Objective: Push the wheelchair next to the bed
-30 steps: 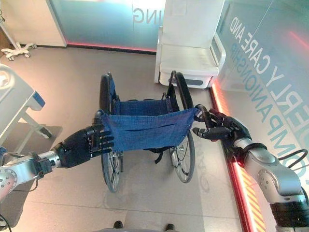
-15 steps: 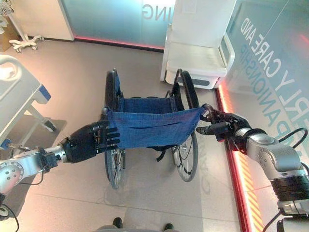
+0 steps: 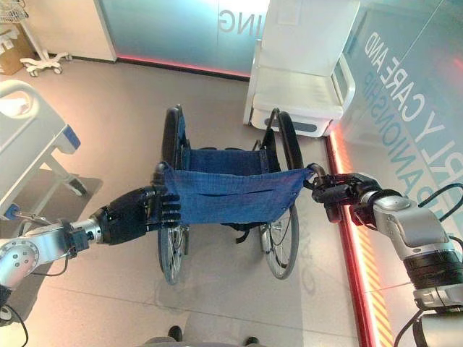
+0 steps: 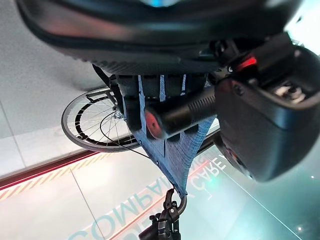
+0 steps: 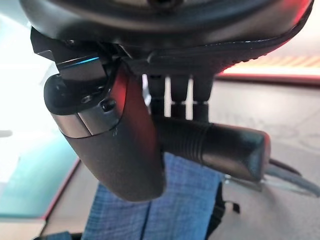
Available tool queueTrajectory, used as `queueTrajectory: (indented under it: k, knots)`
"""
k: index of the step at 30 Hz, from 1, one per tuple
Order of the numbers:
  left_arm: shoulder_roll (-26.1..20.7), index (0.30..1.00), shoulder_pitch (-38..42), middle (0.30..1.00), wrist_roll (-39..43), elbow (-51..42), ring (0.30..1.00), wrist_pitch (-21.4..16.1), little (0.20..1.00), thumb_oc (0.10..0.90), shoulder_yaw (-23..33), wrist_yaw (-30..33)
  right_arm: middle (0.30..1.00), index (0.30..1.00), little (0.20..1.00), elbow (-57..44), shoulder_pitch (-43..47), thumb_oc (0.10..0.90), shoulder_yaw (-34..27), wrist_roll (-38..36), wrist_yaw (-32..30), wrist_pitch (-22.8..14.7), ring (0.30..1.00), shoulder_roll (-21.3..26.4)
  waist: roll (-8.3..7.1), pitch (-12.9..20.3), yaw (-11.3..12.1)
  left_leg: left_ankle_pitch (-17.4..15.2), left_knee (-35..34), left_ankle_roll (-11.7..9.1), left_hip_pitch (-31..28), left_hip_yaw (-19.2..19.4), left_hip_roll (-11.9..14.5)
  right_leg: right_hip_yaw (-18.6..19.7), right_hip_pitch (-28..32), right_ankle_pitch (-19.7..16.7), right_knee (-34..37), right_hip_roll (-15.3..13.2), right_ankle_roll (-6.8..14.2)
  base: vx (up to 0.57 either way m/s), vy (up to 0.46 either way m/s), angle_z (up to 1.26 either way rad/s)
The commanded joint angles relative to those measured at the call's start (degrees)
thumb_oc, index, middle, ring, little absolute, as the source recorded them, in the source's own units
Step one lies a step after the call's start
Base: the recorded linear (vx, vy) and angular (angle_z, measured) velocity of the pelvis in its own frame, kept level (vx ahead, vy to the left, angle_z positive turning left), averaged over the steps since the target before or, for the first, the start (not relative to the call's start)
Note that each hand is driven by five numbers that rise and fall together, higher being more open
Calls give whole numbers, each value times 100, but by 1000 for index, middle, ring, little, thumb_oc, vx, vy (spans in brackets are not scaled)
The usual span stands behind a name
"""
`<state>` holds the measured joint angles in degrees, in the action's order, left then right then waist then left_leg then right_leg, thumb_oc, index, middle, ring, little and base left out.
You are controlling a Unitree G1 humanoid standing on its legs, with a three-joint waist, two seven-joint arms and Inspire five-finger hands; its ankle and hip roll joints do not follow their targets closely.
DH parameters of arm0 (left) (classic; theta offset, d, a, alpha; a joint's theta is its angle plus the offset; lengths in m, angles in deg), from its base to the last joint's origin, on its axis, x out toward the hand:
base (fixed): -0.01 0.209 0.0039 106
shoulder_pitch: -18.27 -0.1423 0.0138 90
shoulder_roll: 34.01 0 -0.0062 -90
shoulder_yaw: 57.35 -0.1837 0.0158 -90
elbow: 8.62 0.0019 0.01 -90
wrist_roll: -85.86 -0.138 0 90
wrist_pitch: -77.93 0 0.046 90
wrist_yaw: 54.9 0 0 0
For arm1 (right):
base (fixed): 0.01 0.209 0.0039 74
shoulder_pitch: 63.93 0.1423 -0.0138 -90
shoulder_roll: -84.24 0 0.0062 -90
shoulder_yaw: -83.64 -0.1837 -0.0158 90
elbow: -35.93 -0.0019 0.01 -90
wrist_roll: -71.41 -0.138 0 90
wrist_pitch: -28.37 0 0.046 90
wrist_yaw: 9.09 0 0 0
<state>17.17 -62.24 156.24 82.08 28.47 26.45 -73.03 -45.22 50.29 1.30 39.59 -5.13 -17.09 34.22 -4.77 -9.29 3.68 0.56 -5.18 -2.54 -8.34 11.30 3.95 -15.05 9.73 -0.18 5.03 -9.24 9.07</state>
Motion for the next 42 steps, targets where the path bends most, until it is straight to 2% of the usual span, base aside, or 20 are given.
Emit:
queueTrajectory:
  k: [1,15,20,29,33,36,39,41,42]
  knots:
    - [77,300,1266,300,555,-125,300,-598,300,400,54,-500,300,300,300,-177,849,400,511,-212,491,-287,300,604,267,558,168,-122,18,-209,-86,71,187,-154,-28,169,-323,-42,102,0,0,0]
    - [173,300,1483,300,691,-117,300,-603,300,400,-177,-440,300,300,300,-58,1041,400,599,-262,352,-158,300,525,270,587,116,-156,18,-201,-150,124,175,-154,8,174,-320,-28,102,1,-16,1]
    - [215,300,1485,300,756,-119,300,-807,300,400,-144,-314,300,300,300,-34,1009,400,595,-249,332,-150,300,475,274,586,86,-152,18,-212,-170,145,196,-125,19,171,-284,18,81,-3,-59,0]
    - [286,300,1475,300,899,-189,300,-948,300,400,-43,-80,300,300,300,-61,901,400,486,-130,391,-228,300,380,277,586,30,-131,18,-274,-228,191,290,-123,12,190,-278,107,36,7,-103,-2]
    - [403,300,1421,300,917,-166,300,-1045,300,400,40,86,300,300,300,-19,939,400,494,-59,460,-255,300,306,274,576,19,-86,48,-325,-273,193,390,-128,-35,303,-411,258,-56,21,-149,0]
    - [487,300,1345,300,901,-151,300,-1112,300,400,148,206,300,300,300,8,1015,400,549,98,642,-313,300,298,235,536,29,-126,344,-396,-223,139,496,-107,-92,383,-543,361,-146,25,-177,-2]
    - [556,300,1260,300,924,-141,300,-1260,300,400,273,347,300,300,300,72,1183,400,704,183,772,-448,300,281,138,470,64,-244,1108,-525,4,167,690,-90,-157,405,-631,427,-257,45,-235,-11]
    - [603,300,1203,300,875,-85,300,-1396,300,400,358,388,300,300,300,137,1309,400,845,217,857,-604,300,245,61,376,141,-129,1936,-570,285,48,831,-64,-186,410,-685,473,-352,47,-257,-27]
    - [641,300,1167,300,834,-47,300,-1426,300,400,448,373,300,300,300,173,1368,400,925,185,856,-721,300,221,23,287,209,30,2630,-583,599,-55,912,-70,-181,438,-738,535,-450,60,-251,-33]
